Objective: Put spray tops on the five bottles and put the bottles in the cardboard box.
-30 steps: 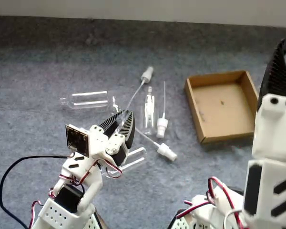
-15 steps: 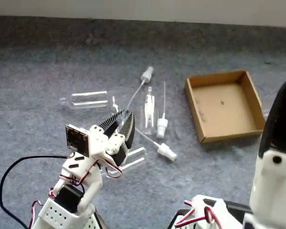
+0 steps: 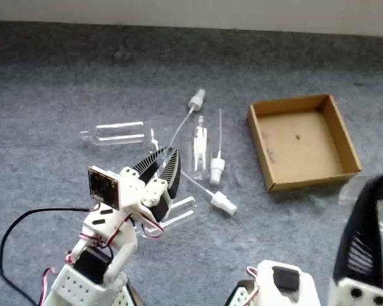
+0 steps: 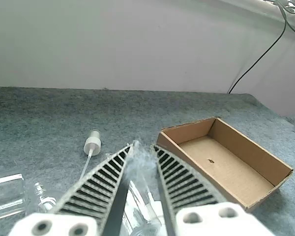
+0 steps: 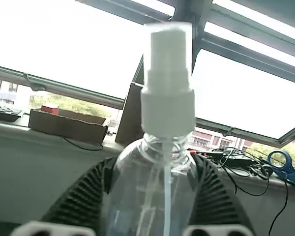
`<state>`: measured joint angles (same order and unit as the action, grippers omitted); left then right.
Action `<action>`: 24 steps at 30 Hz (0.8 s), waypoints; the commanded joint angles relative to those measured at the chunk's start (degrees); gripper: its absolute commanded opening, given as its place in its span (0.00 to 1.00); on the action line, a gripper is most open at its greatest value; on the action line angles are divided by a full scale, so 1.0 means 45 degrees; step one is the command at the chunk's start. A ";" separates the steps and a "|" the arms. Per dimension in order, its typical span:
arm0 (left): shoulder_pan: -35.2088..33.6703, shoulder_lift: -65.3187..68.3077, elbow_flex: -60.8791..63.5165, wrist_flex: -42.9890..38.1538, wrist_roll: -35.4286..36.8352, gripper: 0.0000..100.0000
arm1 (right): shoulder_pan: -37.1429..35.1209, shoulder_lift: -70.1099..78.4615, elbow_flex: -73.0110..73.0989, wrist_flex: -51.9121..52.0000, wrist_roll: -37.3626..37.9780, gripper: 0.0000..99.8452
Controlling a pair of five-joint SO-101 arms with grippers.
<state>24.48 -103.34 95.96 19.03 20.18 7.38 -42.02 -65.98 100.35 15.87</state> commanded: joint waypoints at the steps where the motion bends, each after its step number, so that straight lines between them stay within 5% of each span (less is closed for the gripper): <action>1: -0.0068 -0.0029 0.0244 0.0000 -0.0039 0.01 | -0.0107 -0.0107 0.2569 -0.0361 -0.0117 0.07; 12: -0.0068 -0.0029 0.0244 0.0000 -0.0039 0.01 | -0.0225 -0.1553 0.8371 -0.2940 -0.0117 0.07; 24: 0.0752 -0.0127 0.0244 0.0137 -0.0020 0.01 | -0.3389 -0.5109 1.8569 -0.9485 -0.0117 0.07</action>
<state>24.48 -103.34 95.96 19.03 20.18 -5.54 -62.07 7.34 66.95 15.87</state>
